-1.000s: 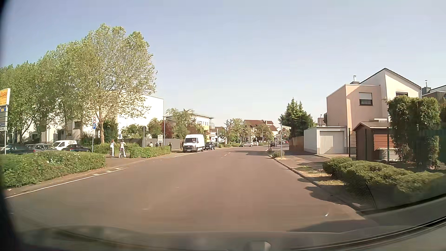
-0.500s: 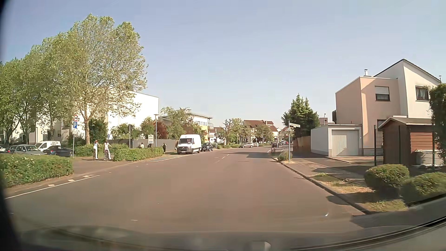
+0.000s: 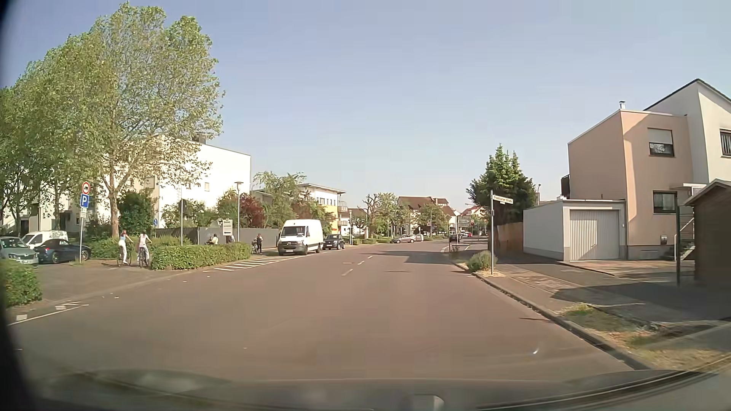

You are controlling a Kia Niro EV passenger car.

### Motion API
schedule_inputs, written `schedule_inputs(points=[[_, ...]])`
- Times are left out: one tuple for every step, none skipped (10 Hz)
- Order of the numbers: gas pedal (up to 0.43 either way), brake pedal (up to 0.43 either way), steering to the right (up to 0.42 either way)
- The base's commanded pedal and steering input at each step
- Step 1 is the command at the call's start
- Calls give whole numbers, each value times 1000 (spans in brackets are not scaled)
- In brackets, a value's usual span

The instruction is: Follow the waypoints while adhering to traffic rules and regulations

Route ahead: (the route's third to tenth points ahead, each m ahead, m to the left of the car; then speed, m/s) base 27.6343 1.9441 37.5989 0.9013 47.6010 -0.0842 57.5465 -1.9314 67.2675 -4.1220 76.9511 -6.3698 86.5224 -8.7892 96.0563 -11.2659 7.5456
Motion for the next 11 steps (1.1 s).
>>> schedule_inputs(points=[[20,30,4],[20,30,3],[20,30,3],[20,30,3],[20,30,4],[20,30,3],[20,30,3],[20,30,4],[20,30,4],[20,30,4],[20,24,4]])
